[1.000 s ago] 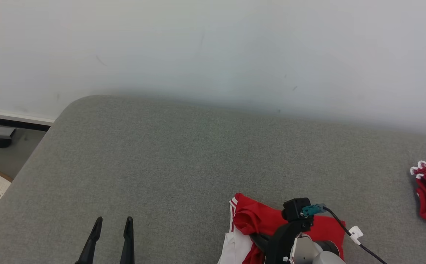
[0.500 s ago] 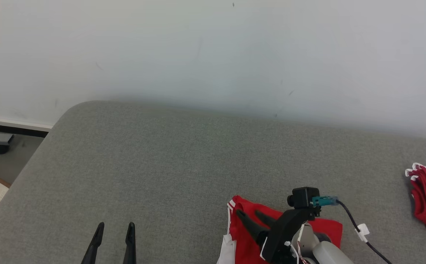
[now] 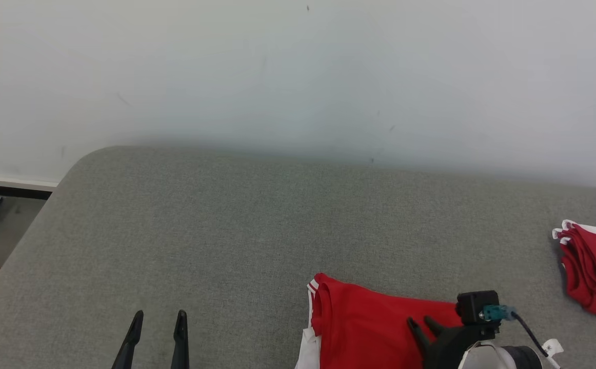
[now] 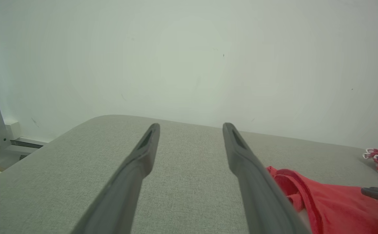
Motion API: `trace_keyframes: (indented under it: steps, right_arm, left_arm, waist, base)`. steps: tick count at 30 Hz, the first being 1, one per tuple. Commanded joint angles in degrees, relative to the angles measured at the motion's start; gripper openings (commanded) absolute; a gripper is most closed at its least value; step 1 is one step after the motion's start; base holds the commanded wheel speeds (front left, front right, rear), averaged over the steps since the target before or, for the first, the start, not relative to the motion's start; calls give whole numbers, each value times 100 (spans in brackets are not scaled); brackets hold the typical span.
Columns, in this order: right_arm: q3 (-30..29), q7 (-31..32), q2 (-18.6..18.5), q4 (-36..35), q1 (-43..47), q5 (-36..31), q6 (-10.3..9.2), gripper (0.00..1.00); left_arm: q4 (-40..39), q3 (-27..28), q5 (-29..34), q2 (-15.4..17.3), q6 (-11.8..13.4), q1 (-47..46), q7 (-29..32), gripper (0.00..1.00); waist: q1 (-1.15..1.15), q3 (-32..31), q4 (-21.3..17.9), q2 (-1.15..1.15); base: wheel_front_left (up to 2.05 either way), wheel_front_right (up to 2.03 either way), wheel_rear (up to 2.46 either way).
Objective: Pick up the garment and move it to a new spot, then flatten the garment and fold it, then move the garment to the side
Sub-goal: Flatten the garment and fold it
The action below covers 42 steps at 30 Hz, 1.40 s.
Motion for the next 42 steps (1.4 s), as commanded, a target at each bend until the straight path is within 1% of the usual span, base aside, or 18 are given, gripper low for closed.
trace_keyframes:
  steps: [1,4,7,11,17,25,29,30,31,32,35,36,42]
  right_arm:
    - [101,58,45,-124,118,-97,-14,0]
    - [410,66,104,-206,153,-114,-15,0]
    - [834,-34,109,-157,81,162,-15,0]
    - [1267,-143,103,160,-47,351,-15,0]
    - [1815,-149,104,779,-218,427,-14,0]
    - [2403,-191,105,994,-330,701,-15,0]
    - [2636,-263,105,900,-393,1062,-15,0]
    - [2651,-307,105,843,-429,1190,-15,14]
    - [2660,-349,106,760,-474,1314,-15,42]
    - [2588,-408,105,610,-561,1510,-15,100]
    - [2340,-439,104,354,-667,1541,-15,100]
    - [2222,-423,102,257,-681,1458,-15,100]
    - [1074,-231,104,-559,-335,796,-15,100]
  left_arm:
    - [-3,-22,-67,-10,25,-30,-18,100]
    - [19,-57,-81,-11,27,-109,-18,100]
    - [42,-85,-77,-11,20,-145,-18,100]
    - [62,-101,-83,-12,19,-150,-18,100]
    - [68,-63,-86,-11,8,-87,-18,100]
    - [48,-20,-87,-13,34,-26,-18,100]
    - [48,-40,-99,-12,26,-43,-18,100]
    - [47,-43,-98,-12,27,-51,-18,100]
    - [42,-30,-99,-12,33,-49,-18,100]
    - [30,-14,-91,-12,33,-30,-18,100]
    - [17,18,-82,-12,40,11,-18,100]
    - [11,30,-81,-12,37,24,-18,100]
    - [-4,81,-94,-12,61,61,-18,100]
  waist:
    - [0,40,-14,0]
    - [0,89,11,0]
    - [0,121,84,0]
    - [0,138,217,0]
    - [0,130,364,0]
    - [0,106,340,0]
    - [0,98,272,0]
    - [0,94,254,0]
    - [0,89,228,0]
    - [0,76,179,0]
    - [0,49,94,0]
    - [0,42,64,0]
    - [0,5,-123,0]
  base:
    - [0,0,0]
    - [0,0,0]
    - [0,0,0]
    - [0,0,0]
    - [0,0,0]
    - [0,0,0]
    - [0,0,0]
    - [0,0,0]
    - [0,0,0]
    - [0,0,0]
    - [0,0,0]
    - [0,0,0]
    - [0,0,0]
